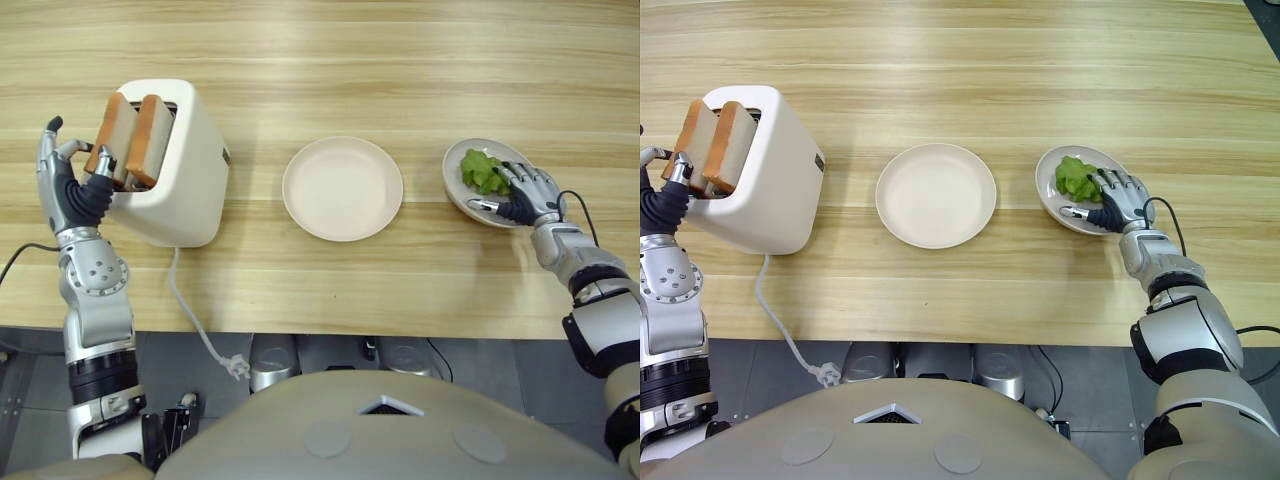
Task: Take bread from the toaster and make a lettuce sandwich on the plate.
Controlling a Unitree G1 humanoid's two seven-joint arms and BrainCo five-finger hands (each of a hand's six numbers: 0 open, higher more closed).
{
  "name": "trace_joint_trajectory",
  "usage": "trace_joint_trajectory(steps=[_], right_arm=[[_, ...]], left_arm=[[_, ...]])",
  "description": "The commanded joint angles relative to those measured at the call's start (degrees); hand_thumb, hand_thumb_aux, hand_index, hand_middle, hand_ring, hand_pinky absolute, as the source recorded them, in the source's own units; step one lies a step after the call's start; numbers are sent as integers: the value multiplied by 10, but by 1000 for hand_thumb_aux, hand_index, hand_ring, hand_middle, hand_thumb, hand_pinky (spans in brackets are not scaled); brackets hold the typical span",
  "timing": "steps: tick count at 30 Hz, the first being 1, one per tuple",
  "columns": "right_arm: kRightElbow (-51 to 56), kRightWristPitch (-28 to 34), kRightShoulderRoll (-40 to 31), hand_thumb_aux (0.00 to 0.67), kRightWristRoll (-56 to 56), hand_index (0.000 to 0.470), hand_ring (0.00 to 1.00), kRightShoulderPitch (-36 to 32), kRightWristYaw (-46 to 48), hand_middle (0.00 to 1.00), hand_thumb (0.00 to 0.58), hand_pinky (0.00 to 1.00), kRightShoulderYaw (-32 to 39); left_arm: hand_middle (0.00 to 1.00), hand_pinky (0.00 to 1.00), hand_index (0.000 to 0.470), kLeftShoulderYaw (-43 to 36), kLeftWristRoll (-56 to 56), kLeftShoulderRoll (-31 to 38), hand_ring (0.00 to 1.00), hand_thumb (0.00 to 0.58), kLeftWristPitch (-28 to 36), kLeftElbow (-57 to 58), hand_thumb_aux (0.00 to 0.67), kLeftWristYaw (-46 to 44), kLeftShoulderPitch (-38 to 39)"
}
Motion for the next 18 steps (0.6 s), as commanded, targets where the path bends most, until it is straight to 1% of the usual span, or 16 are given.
trace_joint_trajectory(steps=[1,2,4,5,6,7,9,10,11,12,18], right_arm=[[-3,-4,4,0,6,0,0,0,4,0,0,0,4],[-3,-4,4,0,6,0,0,0,4,0,0,0,3],[-3,-6,4,0,7,0,0,0,2,0,0,0,3],[-4,-6,4,0,8,0,0,0,2,0,0,0,2],[-4,-7,4,0,8,0,0,0,2,0,0,0,2],[-4,-7,4,0,8,0,0,-1,2,0,0,0,2],[-3,-7,5,0,9,0,0,-2,3,0,0,0,2],[-3,-6,5,0,9,0,0,-1,3,0,0,0,2],[-3,-6,6,0,9,0,0,-1,3,0,0,0,2],[-2,-6,6,0,9,0,0,-1,3,0,0,0,1],[-2,-9,9,0,12,0,0,0,3,0,0,0,0]], left_arm=[[0,0,431,-45,19,9,0,578,14,27,628,-34,16],[0,0,422,-51,25,13,0,576,17,27,615,-36,18],[0,0,424,-59,35,21,0,576,25,26,617,-38,22],[0,0,444,-61,42,24,0,579,29,23,646,-37,23],[0,0,444,-61,47,26,0,579,31,20,646,-36,25],[0,0,460,-61,51,27,0,580,33,16,670,-34,26],[0,0,460,-62,61,32,0,580,40,4,670,-31,29],[129,129,460,-61,65,33,129,580,43,-1,670,-30,30],[678,678,460,-61,70,35,678,580,47,-6,670,-28,31],[1000,1000,460,-61,74,37,1000,580,49,-11,670,-26,33],[1000,1000,460,-58,86,39,1000,580,60,-25,670,-21,34]])
